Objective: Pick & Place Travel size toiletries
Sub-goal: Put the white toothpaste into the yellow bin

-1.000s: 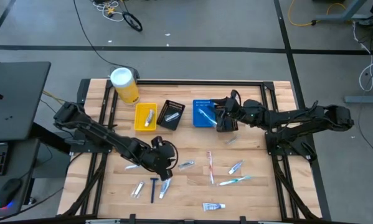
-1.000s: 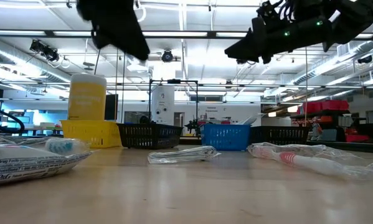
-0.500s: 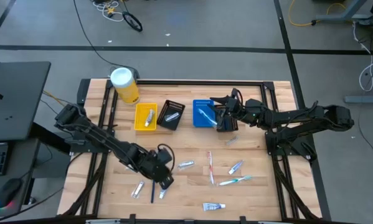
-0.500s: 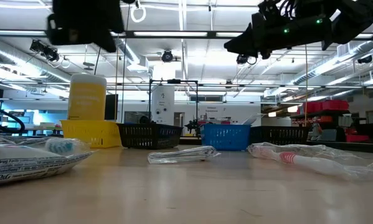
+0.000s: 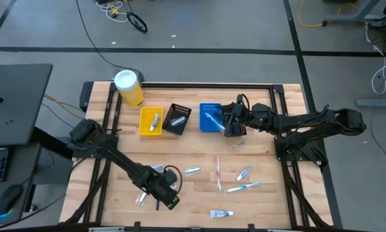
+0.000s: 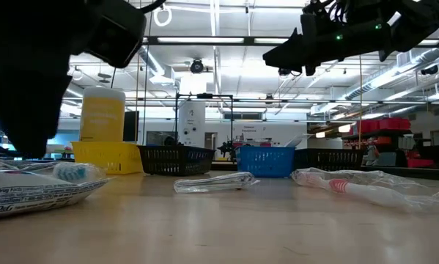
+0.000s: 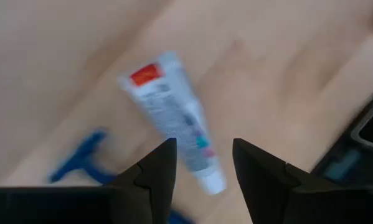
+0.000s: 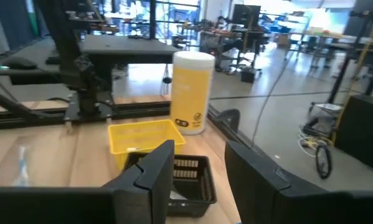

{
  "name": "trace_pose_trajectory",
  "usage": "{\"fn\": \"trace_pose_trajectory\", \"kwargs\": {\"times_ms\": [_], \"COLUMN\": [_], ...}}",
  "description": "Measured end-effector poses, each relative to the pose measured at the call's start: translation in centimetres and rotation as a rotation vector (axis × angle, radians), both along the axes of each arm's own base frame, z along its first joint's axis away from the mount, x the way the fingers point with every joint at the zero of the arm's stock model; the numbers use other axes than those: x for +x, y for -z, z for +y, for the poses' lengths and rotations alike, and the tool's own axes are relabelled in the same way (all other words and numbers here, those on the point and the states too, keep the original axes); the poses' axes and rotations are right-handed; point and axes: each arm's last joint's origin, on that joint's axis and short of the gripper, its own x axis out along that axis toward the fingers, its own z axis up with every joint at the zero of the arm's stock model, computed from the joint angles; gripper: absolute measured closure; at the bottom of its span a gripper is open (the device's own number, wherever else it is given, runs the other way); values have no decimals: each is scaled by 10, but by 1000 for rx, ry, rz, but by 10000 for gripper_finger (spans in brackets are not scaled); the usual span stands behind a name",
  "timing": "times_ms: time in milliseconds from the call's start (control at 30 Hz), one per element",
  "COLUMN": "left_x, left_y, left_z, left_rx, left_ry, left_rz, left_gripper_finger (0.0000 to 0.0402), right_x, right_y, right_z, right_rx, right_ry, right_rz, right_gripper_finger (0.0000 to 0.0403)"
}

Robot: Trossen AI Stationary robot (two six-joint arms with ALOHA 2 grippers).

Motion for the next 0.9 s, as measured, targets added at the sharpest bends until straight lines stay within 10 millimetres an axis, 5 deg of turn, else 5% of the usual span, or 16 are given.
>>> {"fn": "trace_pose_trajectory", "kwargs": {"times_ms": [433,733,900], "left_x": [3,7,4], "left_y": [15,-8,-3], "left_z": [-11,-13,-11], "left_rx": [-8,49,39], "left_ry": [-9,66,-21], "left_rz": [-11,67,97], "left_gripper_finger": [235,235,235], "right_x": [0,0,0], "right_y": [5,5,5], "right_z": [1,2,2], "right_rx": [53,52,50], "right_ry": [-13,-19,-17], "right_rz": [38,35,36], "right_gripper_finger": [250,250,250]}}
